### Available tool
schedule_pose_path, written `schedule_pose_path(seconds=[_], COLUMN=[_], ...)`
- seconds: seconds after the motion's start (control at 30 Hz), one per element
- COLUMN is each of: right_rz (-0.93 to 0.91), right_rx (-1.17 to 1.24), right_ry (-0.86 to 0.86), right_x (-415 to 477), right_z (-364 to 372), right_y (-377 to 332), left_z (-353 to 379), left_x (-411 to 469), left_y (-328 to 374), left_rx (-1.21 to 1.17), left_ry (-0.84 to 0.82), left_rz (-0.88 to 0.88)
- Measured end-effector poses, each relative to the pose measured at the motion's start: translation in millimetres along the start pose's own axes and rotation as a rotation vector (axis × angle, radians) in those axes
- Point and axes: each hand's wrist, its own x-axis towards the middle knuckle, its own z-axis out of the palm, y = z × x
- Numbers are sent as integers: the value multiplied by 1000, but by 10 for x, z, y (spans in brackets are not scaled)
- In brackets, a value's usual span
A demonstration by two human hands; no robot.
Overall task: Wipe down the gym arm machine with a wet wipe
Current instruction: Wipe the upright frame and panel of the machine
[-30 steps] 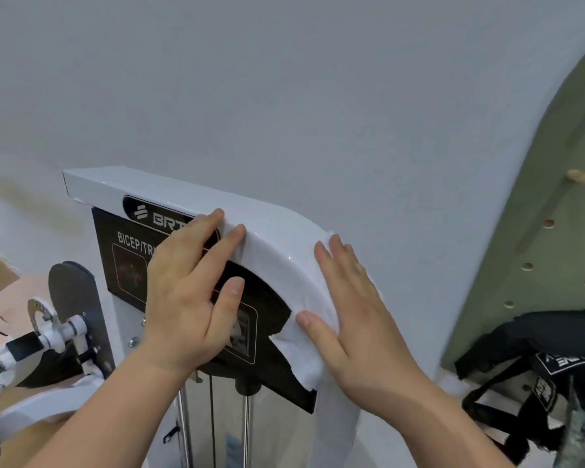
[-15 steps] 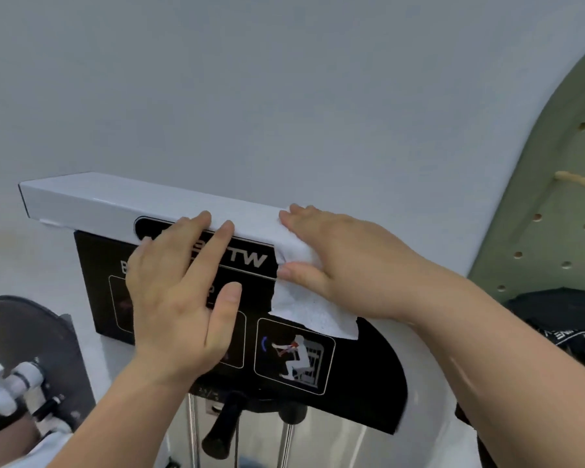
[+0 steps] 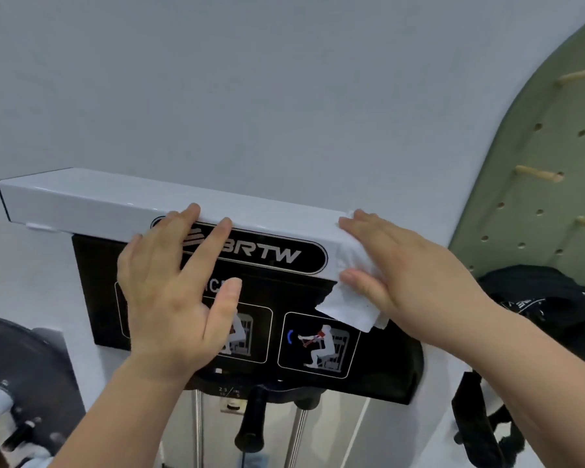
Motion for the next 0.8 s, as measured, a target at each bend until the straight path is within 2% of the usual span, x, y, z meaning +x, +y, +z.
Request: schedule_pose_path(seconds=[0.13, 0.27, 0.5, 0.63, 0.8], right_rz=[-172, -258, -83, 77, 33], right_rx=[-86, -117, -226, -110, -131], right_ry=[-101, -173, -37, -28, -81], right_x=[395, 779, 496, 133, 214], right_z=[-129, -150, -39, -88, -136], right_y=[-286, -696, -795, -419, -430], left_z=[-114, -153, -212, -245, -259], left_x=[64, 100, 126, 84, 73], left_y=[-148, -268, -285, -309, -312], left_rx=[19, 42, 30, 6, -10], left_ry=[24, -48, -107, -152, -188], left_rz=[-42, -87, -111, -116, -124])
